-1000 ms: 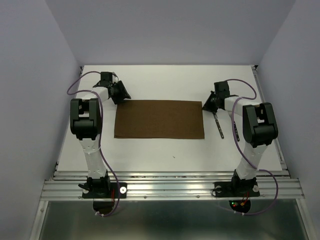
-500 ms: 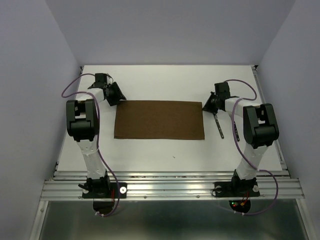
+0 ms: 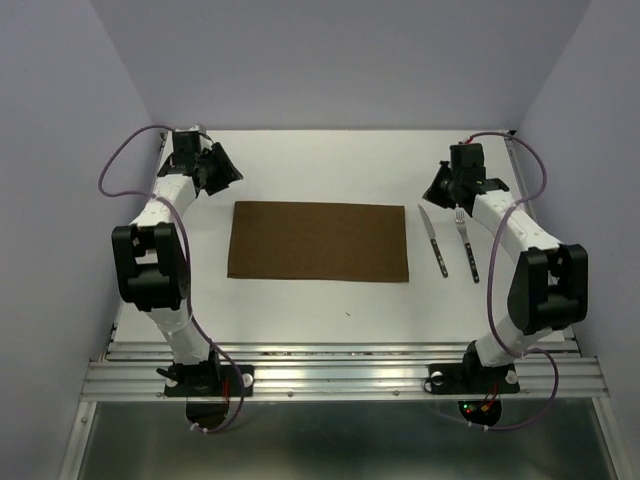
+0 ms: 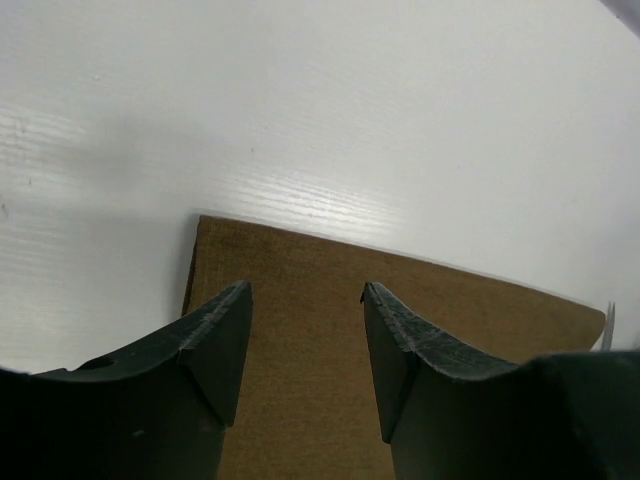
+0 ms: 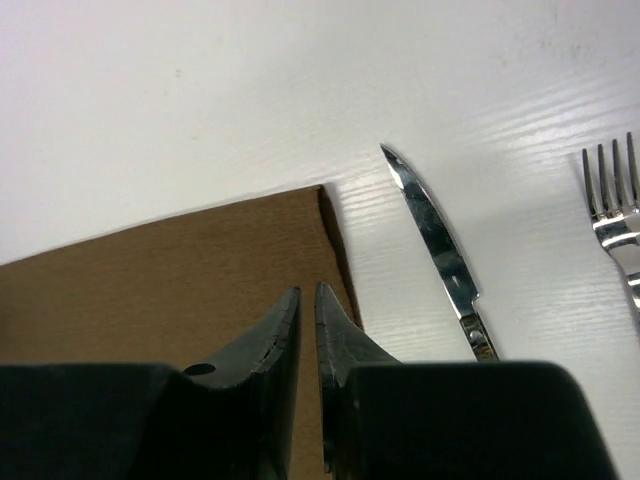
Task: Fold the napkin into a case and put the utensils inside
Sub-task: Pick up the rectangle-folded napkin at the center of the board.
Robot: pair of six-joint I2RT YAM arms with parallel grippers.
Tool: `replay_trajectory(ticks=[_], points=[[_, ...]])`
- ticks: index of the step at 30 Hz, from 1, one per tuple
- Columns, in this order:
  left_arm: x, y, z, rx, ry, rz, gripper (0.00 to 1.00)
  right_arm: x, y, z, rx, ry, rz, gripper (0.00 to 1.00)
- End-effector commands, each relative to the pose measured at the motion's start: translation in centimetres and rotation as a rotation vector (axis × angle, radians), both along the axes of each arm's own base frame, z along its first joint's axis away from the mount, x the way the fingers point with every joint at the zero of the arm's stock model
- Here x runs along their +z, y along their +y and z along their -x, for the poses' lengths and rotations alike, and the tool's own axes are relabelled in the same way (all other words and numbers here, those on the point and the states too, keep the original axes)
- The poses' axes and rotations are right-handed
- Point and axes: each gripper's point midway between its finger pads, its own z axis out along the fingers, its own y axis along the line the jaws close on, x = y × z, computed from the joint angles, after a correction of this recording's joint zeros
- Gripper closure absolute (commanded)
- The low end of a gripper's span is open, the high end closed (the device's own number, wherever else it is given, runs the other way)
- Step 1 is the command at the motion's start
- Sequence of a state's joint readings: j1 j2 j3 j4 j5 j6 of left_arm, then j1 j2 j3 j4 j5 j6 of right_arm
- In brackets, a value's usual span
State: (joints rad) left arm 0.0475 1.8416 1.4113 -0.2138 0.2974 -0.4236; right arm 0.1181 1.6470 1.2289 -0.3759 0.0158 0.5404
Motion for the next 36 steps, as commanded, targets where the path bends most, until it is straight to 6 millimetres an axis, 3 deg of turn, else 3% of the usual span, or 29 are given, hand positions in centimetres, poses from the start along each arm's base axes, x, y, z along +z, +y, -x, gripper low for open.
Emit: replay_trajectory(ticks=[1,6,8,13,23,29,36], points=[[2.2,1.5,2.8,0.062,-0.018,-0.063,0.41,3.7,-1.0,2.0,0.000,-0.053,0.031,0.83],[-2.5,3.2,7.3,0.129,0.149,-0.120,0.43,2.2,1.3,5.9,0.063,-0.022,-0.062,0.82],[-3.8,3.4,8.9,0.129,0.190,-0.123,0.42,1.2,1.4,7.2,0.061,-0.003,-0.076,0.82],[-5.8,2.3,9.9,0.036,0.208,-0.102,0.33,-0.2,1.2,9.0,0.071,0.024,-0.073,0.80],[-8.4,3.0,11.5,0.037,0.284,-0.155,0.37,-1.1,1.5,9.7,0.101,0.040,-0.077,0.80],[-10.9,3.5,12.7,0.017,0.371,-0.226,0.40,-1.2,1.8,9.9,0.114,0.035,-0.088,0.80],[-12.4,2.1,13.4,-0.019,0.406,-0.242,0.43,-1.4,1.7,10.4,0.115,0.036,-0.085,0.79]])
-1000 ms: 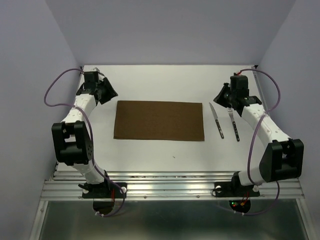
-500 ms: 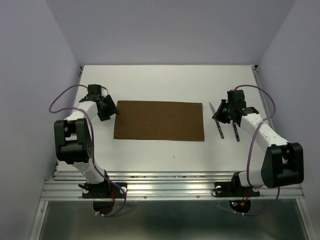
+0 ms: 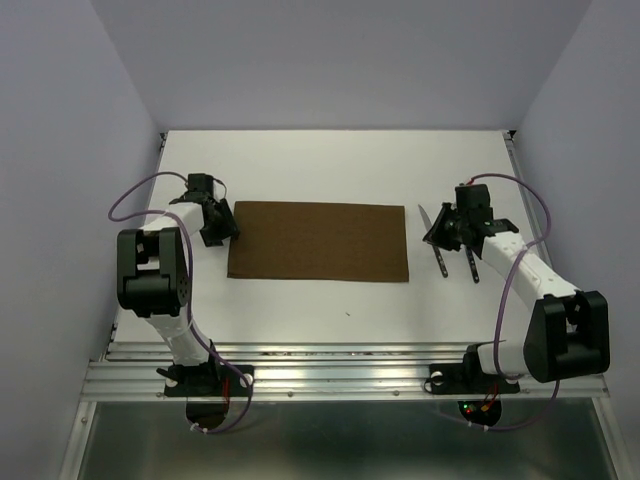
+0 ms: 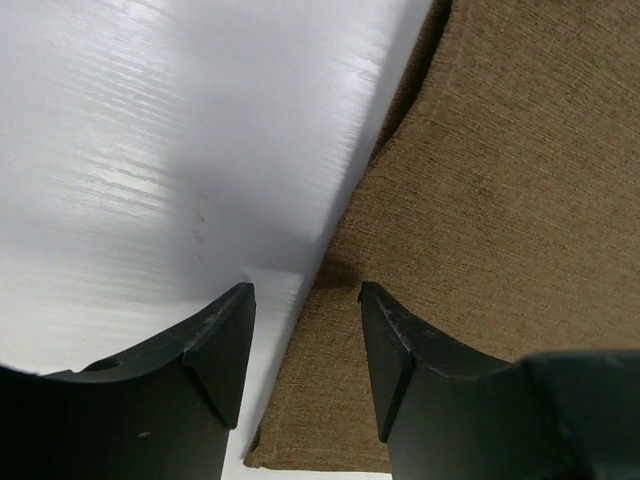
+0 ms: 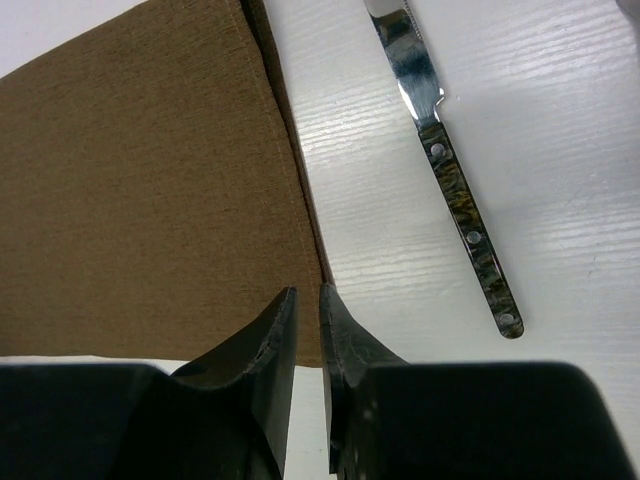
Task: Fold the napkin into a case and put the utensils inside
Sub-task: Pick up the rectangle-folded napkin at the center of the board.
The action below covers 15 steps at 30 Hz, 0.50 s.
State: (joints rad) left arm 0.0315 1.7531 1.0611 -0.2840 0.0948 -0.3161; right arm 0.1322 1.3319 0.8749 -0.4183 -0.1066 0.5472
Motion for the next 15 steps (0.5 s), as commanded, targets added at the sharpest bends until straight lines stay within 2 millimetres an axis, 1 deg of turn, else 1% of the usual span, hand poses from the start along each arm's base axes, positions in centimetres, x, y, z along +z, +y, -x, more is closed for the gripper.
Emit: replay_trajectory(ticks=[1,2,3,6,8,9,10,12,13,15], points=[[-2.4,-0.5,2.2,-0.023,0.098,-0.022,0.47,1.1,0.3,-0.3,0.021,-0.060,-0.002,0.79],[-2.6,-0.6,2.4,-0.024,0.106,-0.027,0.48,1.1,0.3,-0.3,0.021,-0.058,-0.004,0.79],[-2.8,-1.9,2.6,-0.057,0.114,-0.033,0.50,1.1,0.3,-0.3,0.020,-0.058,-0.003,0.79],[-3.0,-2.2,2.8,-0.063,0.126,-0.060,0.55,1.1,0.3,-0.4,0.019,-0.059,-0.006,0.79],[-3.1,-2.1,2.9,-0.057,0.135,-0.076,0.56,1.2,0.3,-0.5,0.020,-0.064,-0.006,0.79],[-3.1,-2.1,2.9,-0.058,0.135,-0.076,0.59,1.2,0.3,-0.5,0.019,-0.064,-0.005,0.79],[-3.1,-2.1,2.9,-0.058,0.135,-0.076,0.60,1.2,0.2,-0.5,0.018,-0.064,-0.002,0.79],[-3.2,-2.1,3.0,-0.059,0.139,-0.078,0.62,0.8,0.0,-0.4,0.013,-0.056,0.012,0.79],[-3.2,-2.3,2.9,-0.061,0.139,-0.076,0.65,0.5,-0.1,-0.3,0.012,-0.048,0.019,0.79],[-3.5,-1.8,2.9,-0.051,0.152,-0.107,0.72,-0.4,-0.4,-0.2,0.004,-0.028,0.036,0.79]])
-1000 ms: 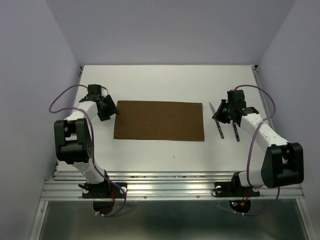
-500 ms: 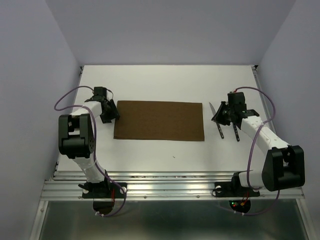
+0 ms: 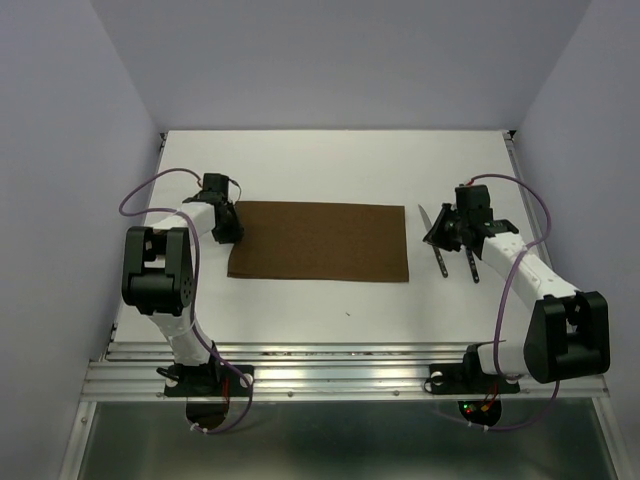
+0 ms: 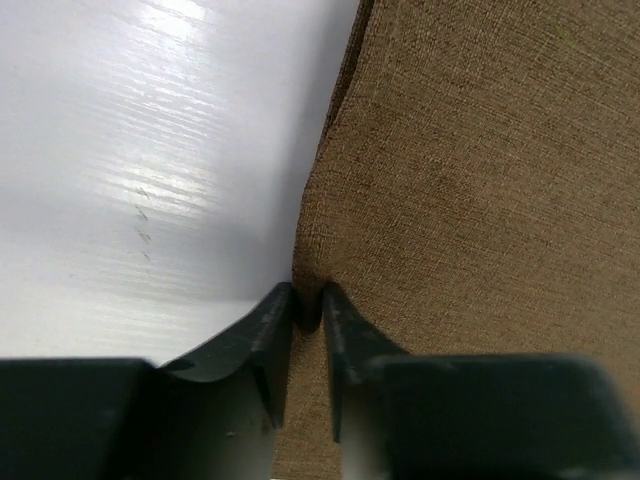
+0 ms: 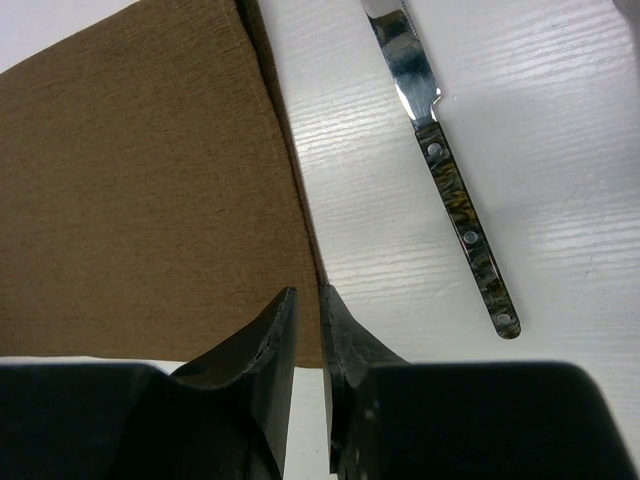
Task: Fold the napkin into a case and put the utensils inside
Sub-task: Pick up the rectangle-folded napkin at the center of the board, then fold the rectangle-folded napkin at the center of the board.
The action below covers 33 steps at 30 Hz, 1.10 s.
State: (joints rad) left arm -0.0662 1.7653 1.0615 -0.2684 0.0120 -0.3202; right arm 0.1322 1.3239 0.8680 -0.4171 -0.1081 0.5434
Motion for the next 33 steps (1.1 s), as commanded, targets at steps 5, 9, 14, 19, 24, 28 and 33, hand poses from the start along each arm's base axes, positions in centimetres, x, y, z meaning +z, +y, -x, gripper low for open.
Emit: replay_trajectory(ticks=[5,9,14,19,24,28,33], points=[[-2.9,0.4,2.8,0.008,0.161,-0.045,1.00,-2.1,-0.4,0.0,0.001,0.009,0.035,0.79],[-0.9,0.0,1.9,0.003,0.118,-0.031,1.00,-3.2,-0.1,0.3,0.023,0.033,0.028,0.79],[2.9,-1.4,0.8,-0.027,0.037,0.016,1.00,-4.7,0.5,0.3,0.055,0.074,0.024,0.79],[5.2,-2.6,0.3,-0.057,0.005,0.020,1.00,-5.8,1.9,0.0,0.078,0.095,0.003,0.82],[6.4,-3.8,0.2,-0.086,-0.017,0.025,1.00,-6.6,2.3,-0.8,0.069,0.100,-0.015,0.82],[7.4,-4.3,-0.2,-0.093,-0.038,0.032,1.00,-6.4,2.1,-1.7,0.062,0.089,0.007,0.77],[8.7,-4.7,-0.8,-0.102,-0.065,0.041,1.00,-6.5,1.7,-2.9,0.057,0.085,0.038,0.74]])
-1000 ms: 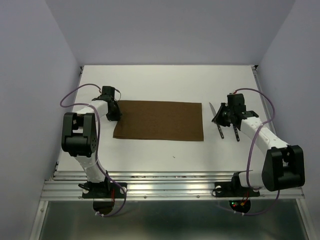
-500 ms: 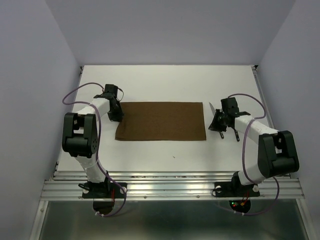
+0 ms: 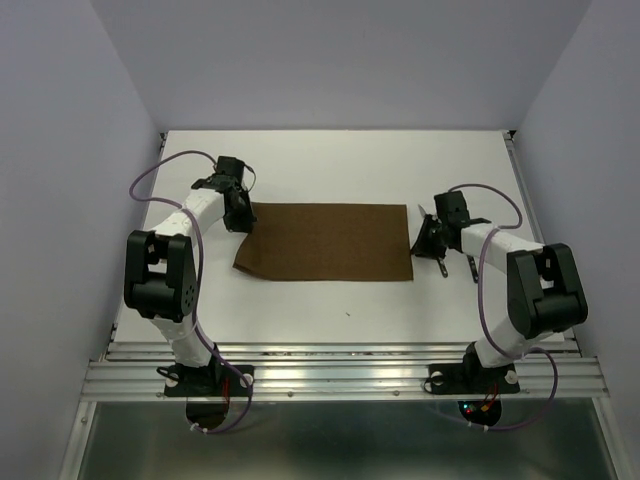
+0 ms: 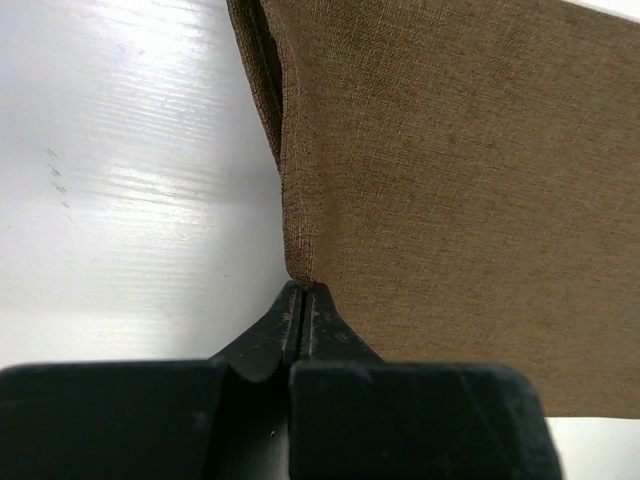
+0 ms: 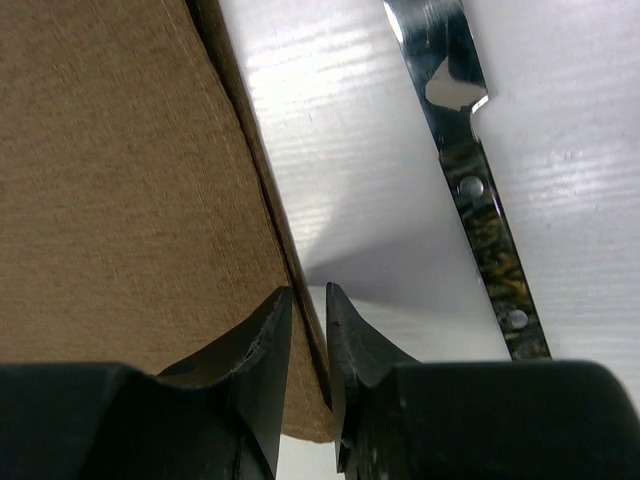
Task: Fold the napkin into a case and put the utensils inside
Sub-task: Fold the rectangle-folded napkin at the center of the board.
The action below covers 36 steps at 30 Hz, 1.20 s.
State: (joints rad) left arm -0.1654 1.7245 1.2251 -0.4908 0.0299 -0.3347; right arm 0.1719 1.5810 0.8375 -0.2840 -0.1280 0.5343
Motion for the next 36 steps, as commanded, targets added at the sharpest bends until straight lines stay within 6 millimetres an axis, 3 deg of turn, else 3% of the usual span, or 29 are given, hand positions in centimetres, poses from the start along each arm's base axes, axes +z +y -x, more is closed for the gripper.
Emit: replay_trajectory(ticks=[1,13,20,28,29,36], points=[[3.8,-0.6,-1.2,-0.009,-0.084,0.024,1.00,1.1,0.0,-2.7,-0.002,-0.067,0.027,0.73],[6.3,-1.6,-2.1,-0.036,-0.125,0.038,1.00,0.9,1.0,-3.6,0.031,-0.064,-0.015,0.75],[7.9,-3.9,-2.3,-0.077,-0.150,0.052,1.00,0.2,2.5,-3.0,0.055,-0.048,-0.064,0.82],[10.2,-9.0,-2.0,-0.146,-0.184,0.105,1.00,-0.4,3.3,-2.4,0.039,-0.041,-0.086,0.90],[10.4,-10.4,-1.6,-0.177,-0.177,0.136,1.00,-0.3,3.3,-2.5,0.032,-0.043,-0.092,0.91],[11.4,-15.4,-0.8,-0.223,-0.194,0.171,1.00,-0.3,4.0,-2.0,0.027,-0.045,-0.110,0.93]])
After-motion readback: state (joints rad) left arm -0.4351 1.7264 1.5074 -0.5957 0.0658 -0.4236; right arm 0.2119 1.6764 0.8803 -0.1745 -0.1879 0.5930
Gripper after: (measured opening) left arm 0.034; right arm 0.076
